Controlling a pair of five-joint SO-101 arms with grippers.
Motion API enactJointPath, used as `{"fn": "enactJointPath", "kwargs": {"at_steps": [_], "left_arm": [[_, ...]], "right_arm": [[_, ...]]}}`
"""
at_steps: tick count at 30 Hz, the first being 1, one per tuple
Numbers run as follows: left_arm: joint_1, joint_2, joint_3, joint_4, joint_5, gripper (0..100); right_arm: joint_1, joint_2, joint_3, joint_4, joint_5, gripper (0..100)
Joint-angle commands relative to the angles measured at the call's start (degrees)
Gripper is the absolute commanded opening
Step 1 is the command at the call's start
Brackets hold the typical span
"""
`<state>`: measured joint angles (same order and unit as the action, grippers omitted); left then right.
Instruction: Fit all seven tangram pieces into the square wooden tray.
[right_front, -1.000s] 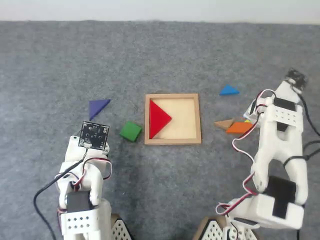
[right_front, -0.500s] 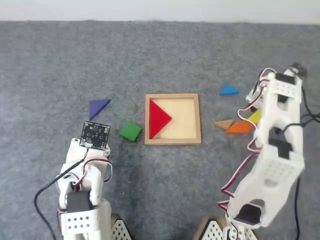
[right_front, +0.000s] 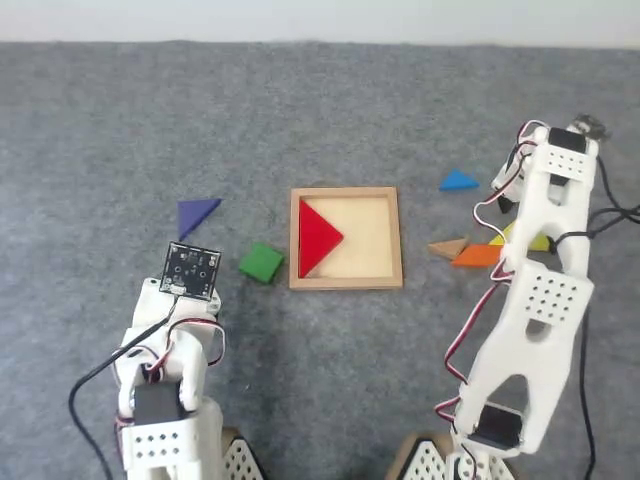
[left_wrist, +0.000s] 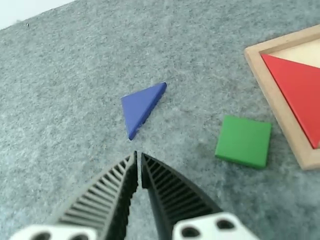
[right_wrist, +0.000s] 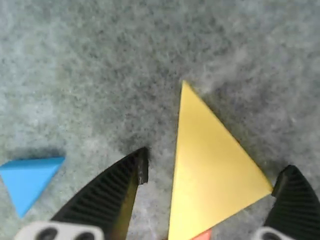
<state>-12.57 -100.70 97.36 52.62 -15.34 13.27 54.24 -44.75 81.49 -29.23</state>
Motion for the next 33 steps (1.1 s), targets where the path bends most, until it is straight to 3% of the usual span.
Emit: {"fn": "enactJointPath", "kwargs": {"at_steps": [1, 4, 9, 33], "left_arm": [[-0.2, -1.4, -0.8, 0.3, -0.5, 1], [-0.2, -1.4, -0.8, 0.3, -0.5, 1], [-0.3, -1.4, -0.8, 0.3, -0.5, 1], [-0.3, -1.4, -0.8, 0.3, -0.5, 1]], "right_arm": [[-0.7, 2.3, -8.9, 3.8, 1.0, 38.5], [-1.5, 4.5, -11.3, 5.1, 0.0, 38.5], [-2.9, 6.2, -13.5, 9.0, -7.6, 38.4], [-1.1, 8.8, -17.5, 9.6, -8.2, 38.4]]}}
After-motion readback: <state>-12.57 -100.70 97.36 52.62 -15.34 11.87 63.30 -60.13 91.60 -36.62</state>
